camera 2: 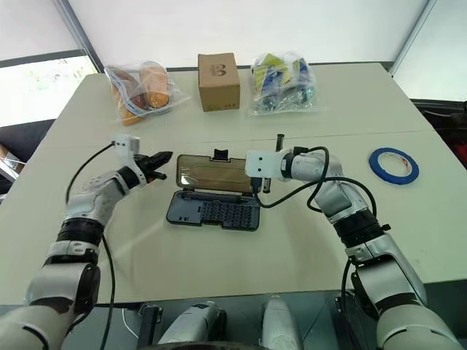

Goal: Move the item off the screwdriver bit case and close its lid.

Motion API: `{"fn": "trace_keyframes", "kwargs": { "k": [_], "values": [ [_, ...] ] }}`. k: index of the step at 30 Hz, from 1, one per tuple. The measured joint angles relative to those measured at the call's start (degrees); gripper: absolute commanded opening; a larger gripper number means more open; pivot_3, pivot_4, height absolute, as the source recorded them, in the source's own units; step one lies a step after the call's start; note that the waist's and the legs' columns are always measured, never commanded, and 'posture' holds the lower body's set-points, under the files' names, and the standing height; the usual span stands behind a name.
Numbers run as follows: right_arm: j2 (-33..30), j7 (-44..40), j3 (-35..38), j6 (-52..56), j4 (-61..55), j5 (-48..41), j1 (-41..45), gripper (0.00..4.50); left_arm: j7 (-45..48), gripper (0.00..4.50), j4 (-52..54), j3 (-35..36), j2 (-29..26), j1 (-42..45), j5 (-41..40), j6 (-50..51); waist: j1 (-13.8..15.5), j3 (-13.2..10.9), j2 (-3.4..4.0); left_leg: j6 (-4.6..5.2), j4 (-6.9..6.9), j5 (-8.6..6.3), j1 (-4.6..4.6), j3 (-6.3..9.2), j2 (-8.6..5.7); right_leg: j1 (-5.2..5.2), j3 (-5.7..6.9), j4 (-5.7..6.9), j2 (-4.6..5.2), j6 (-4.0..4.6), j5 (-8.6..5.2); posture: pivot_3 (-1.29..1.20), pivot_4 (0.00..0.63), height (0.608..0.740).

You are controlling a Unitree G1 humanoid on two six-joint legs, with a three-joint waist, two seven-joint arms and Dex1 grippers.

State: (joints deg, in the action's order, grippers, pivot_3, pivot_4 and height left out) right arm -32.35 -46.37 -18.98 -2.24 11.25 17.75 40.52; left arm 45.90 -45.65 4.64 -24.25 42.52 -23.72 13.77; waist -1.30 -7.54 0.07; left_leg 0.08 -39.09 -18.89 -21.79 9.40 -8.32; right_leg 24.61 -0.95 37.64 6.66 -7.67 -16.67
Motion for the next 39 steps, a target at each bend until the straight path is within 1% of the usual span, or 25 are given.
{"fn": "trace_keyframes", "kwargs": {
  "k": [4, 5, 6, 7, 9, 10, 12, 13, 16, 18, 19, 21, 22, 24, 25, 27, 28, 29, 30, 31, 34, 35, 36, 37, 39],
  "values": [
    [0.03, -0.02, 0.0, 1.05, -0.77, -0.02, -0.02, 0.03, 9.83, 0.0, -11.08, -1.49, 0.01, 5.3, 2.71, -1.43, -0.25, -0.01, -0.01, 0.0, -0.03, 0.0, -0.08, 0.01, -0.04, 0.2, 0.01, 0.32, 0.04, 0.0, 0.0, 0.0, 0.15, 0.74],
    [0.07, -0.02, 0.0, 1.33, -1.31, -0.05, -0.03, 0.61, 11.86, 0.0, -13.34, -1.49, -0.07, 6.29, 3.13, -1.35, -0.42, -0.01, -0.01, 0.0, -0.04, 0.0, -0.14, 0.0, -0.06, 0.27, 0.01, 0.35, 0.06, 0.0, 0.0, 0.0, 0.15, 0.74],
    [0.1, -0.02, 0.0, 1.54, -1.85, -0.1, -0.03, 0.94, 13.92, 0.0, -15.42, -1.47, -0.25, 7.22, 3.38, -0.91, -0.65, -0.01, -0.01, 0.0, -0.1, 0.0, -0.25, 0.03, -0.07, 0.38, 0.02, 0.42, 0.06, 0.0, 0.0, 0.0, 0.15, 0.74],
    [0.16, -0.04, 0.0, 1.76, -2.38, -0.2, -0.03, 1.36, 15.92, 0.0, -17.01, -1.46, -0.53, 7.94, 3.75, -0.33, -0.79, 0.0, -0.02, 0.0, -0.13, 0.0, -0.37, 0.04, -0.09, 0.49, 0.02, 0.49, 0.07, 0.0, 0.0, 0.0, 0.15, 0.74],
    [0.18, -0.33, 0.0, 1.97, -2.68, -0.61, -0.03, 2.38, 19.13, 0.0, -19.24, -1.45, -0.65, 8.9, 4.65, 0.59, -0.99, 0.0, -0.02, 0.01, -0.17, 0.01, -0.5, 0.04, -0.15, 0.62, 0.03, 0.53, 0.08, 0.0, 0.0, 0.0, 0.15, 0.74],
    [0.15, -0.58, 0.0, 2.01, -2.79, -0.69, -0.03, 3.03, 20.5, 0.0, -19.98, -1.46, -0.69, 9.36, 5.13, 0.79, -1.06, 0.0, -0.02, 0.01, -0.21, 0.01, -0.56, 0.05, -0.16, 0.67, 0.05, 0.54, 0.09, 0.0, 0.0, 0.0, 0.15, 0.74],
    [0.08, -1.12, 0.0, 2.29, -3.63, -0.95, -0.06, 4.06, 22.6, 0.0, -21.2, -1.5, -0.67, 10.08, 6.14, 0.94, -1.19, 0.0, -0.02, 0.01, -0.21, 0.01, -0.59, 0.05, -0.17, 0.7, 0.05, 0.55, 0.09, 0.0, 0.0, 0.0, 0.15, 0.74],
    [-0.14, -1.29, 0.0, 2.5, -4.31, -1.06, -0.1, 4.46, 23.17, 0.0, -21.46, -1.46, -0.59, 10.18, 6.45, 0.94, -1.25, 0.0, -0.02, 0.01, -0.21, 0.01, -0.59, 0.05, -0.17, 0.71, 0.05, 0.56, 0.09, 0.0, 0.0, 0.0, 0.15, 0.74],
    [-0.83, -1.82, 0.34, 4.27, -7.25, -1.28, -0.68, 4.46, 24.27, 0.0, -21.87, -1.05, -0.45, 10.63, 7.01, 1.1, -1.23, 0.0, -0.02, 0.01, -0.21, 0.01, -0.61, 0.06, -0.17, 0.75, 0.06, 0.57, 0.09, 0.0, 0.0, 0.0, 0.15, 0.74],
    [-1.85, -4.85, 2.62, 11.32, -12.71, -4.86, -1.67, 4.46, 25.43, 0.0, -21.86, -0.68, -0.44, 10.93, 7.0, 2.13, -1.17, -0.01, -0.03, 0.01, -0.31, 0.01, -0.74, 0.08, -0.17, 0.79, 0.06, 0.58, 0.09, 0.0, 0.0, 0.0, 0.15, 0.74],
    [-2.76, -6.82, 4.71, 16.55, -15.77, -7.99, -1.76, 4.46, 26.17, 0.0, -21.81, -0.46, -0.5, 11.02, 6.98, 2.69, -1.16, -0.01, -0.03, 0.01, -0.41, 0.01, -0.79, 0.1, -0.18, 0.8, 0.07, 0.57, 0.11, 0.0, 0.0, 0.0, 0.15, 0.74],
    [-5.61, -11.44, 11.74, 30.64, -23.38, -17.5, -1.65, 4.46, 28.13, 0.0, -21.14, -0.21, -0.71, 11.14, 6.87, 4.24, -0.99, -0.02, -0.04, 0.03, -0.85, -0.01, -0.93, 0.23, -0.19, 0.78, 0.1, 0.57, 0.14, 0.0, 0.0, 0.0, 0.15, 0.74],
    [-7.16, -13.51, 16.37, 38.45, -27.41, -23.51, -1.45, 4.46, 29.39, 0.0, -20.55, 0.35, -1.19, 11.13, 6.77, 5.35, -0.99, -0.02, -0.04, 0.04, -0.84, -0.01, -0.99, 0.28, -0.19, 0.78, 0.11, 0.57, 0.14, 0.0, 0.0, 0.0, 0.15, 0.74],
    [-8.19, -15.2, 23.58, 49.35, -32.77, -33.0, -0.91, 4.46, 31.71, 0.0, -18.66, 0.92, -2.58, 11.12, 6.67, 7.81, -1.0, -0.02, -0.05, 0.05, -0.72, -0.01, -1.01, 0.32, -0.17, 0.76, 0.1, 0.55, 0.15, 0.0, 0.0, 0.0, 0.15, 0.74],
    [-8.19, -15.3, 26.15, 52.99, -34.63, -36.64, -0.88, 4.46, 33.29, 0.0, -16.57, 0.86, -3.11, 11.0, 6.36, 9.67, -1.02, -0.02, -0.05, 0.05, -0.64, -0.02, -1.0, 0.31, -0.16, 0.74, 0.1, 0.55, 0.15, 0.0, 0.0, 0.0, 0.15, 0.74],
    [-8.19, -14.37, 29.38, 58.19, -36.47, -41.85, -0.91, 4.46, 39.13, 0.0, -7.5, -0.91, -4.44, 9.09, 4.76, 15.41, -1.06, -0.02, -0.05, 0.05, -0.65, -0.02, -1.01, 0.29, -0.17, 0.73, 0.06, 0.57, 0.16, 0.0, 0.0, 0.0, 0.15, 0.74],
    [-8.22, -13.71, 29.94, 59.34, -36.76, -42.98, -0.93, 4.46, 41.17, 0.0, -2.14, -2.53, -5.58, 7.37, 3.62, 18.2, -1.11, -0.02, -0.04, 0.06, -0.65, -0.02, -1.01, 0.29, -0.16, 0.73, 0.04, 0.57, 0.17, 0.0, 0.0, 0.0, 0.15, 0.74],
    [-8.38, -12.47, 30.33, 60.17, -37.03, -44.06, -1.17, 4.46, 43.42, 0.0, 7.79, -5.89, -8.67, 2.99, 0.63, 22.52, -1.46, -0.02, -0.04, 0.06, -0.55, -0.02, -0.96, 0.22, -0.15, 0.75, -0.05, 0.59, 0.17, 0.0, 0.0, 0.0, 0.15, 0.74],
    [-8.73, -11.77, 30.68, 60.58, -36.98, -44.43, -1.58, 4.46, 44.52, 0.0, 13.7, -8.03, -10.61, 0.12, -1.46, 25.25, -1.49, -0.01, -0.03, 0.07, -0.41, -0.03, -0.84, 0.2, -0.14, 0.72, -0.12, 0.6, 0.17, 0.0, 0.0, 0.0, 0.15, 0.74],
    [-9.06, -10.59, 30.71, 60.61, -36.85, -44.53, -2.19, 4.46, 45.3, 0.0, 21.69, -11.33, -14.0, -4.29, -3.91, 27.73, -1.57, -0.01, -0.03, 0.06, -0.24, -0.02, -0.74, 0.16, -0.13, 0.7, -0.17, 0.58, 0.18, 0.0, 0.0, 0.0, 0.15, 0.74],
    [-9.24, -8.3, 29.1, 59.78, -36.83, -44.6, -3.56, 4.46, 46.06, 0.0, 35.11, -19.19, -20.8, -13.01, -6.53, 28.39, -1.25, -0.01, -0.01, 0.05, -0.18, -0.02, -0.64, 0.14, -0.11, 0.69, -0.2, 0.53, 0.15, 0.01, 0.0, 0.0, 0.15, 0.74],
    [-9.24, -7.54, 28.11, 59.26, -36.9, -44.6, -4.16, 4.46, 46.19, 0.0, 37.72, -21.51, -22.98, -15.2, -6.45, 26.67, -1.21, -0.01, -0.01, 0.04, -0.2, -0.01, -0.64, 0.12, -0.11, 0.68, -0.2, 0.52, 0.15, 0.01, 0.0, 0.0, 0.15, 0.74],
    [-9.44, -6.92, 27.33, 58.95, -37.02, -44.46, -5.05, 4.46, 45.99, 0.0, 37.78, -22.31, -23.36, -15.7, -6.15, 25.26, -0.83, -0.02, 0.01, 0.03, -0.23, 0.01, -0.64, 0.13, -0.11, 0.63, -0.18, 0.51, 0.16, 0.01, 0.0, 0.0, 0.15, 0.74],
    [-9.8, -6.36, 26.4, 58.49, -37.27, -44.07, -6.3, 4.46, 44.4, 0.0, 35.02, -21.72, -21.76, -13.72, -6.01, 24.62, 0.05, -0.03, 0.0, 0.01, -0.38, 0.03, -0.65, 0.19, -0.13, 0.56, -0.11, 0.51, 0.13, 0.01, 0.0, 0.0, 0.15, 0.74],
    [-10.18, -5.46, 22.86, 57.8, -38.61, -43.51, -8.98, 4.46, 38.29, 0.0, 25.15, -15.73, -16.0, -4.81, -7.19, 25.53, 2.09, -0.16, -0.2, -0.02, -0.9, 0.04, -0.9, 0.41, -0.11, 0.51, 0.07, 0.53, -0.04, 0.01, 0.0, 0.0, 0.15, 0.74]
  ]
}}
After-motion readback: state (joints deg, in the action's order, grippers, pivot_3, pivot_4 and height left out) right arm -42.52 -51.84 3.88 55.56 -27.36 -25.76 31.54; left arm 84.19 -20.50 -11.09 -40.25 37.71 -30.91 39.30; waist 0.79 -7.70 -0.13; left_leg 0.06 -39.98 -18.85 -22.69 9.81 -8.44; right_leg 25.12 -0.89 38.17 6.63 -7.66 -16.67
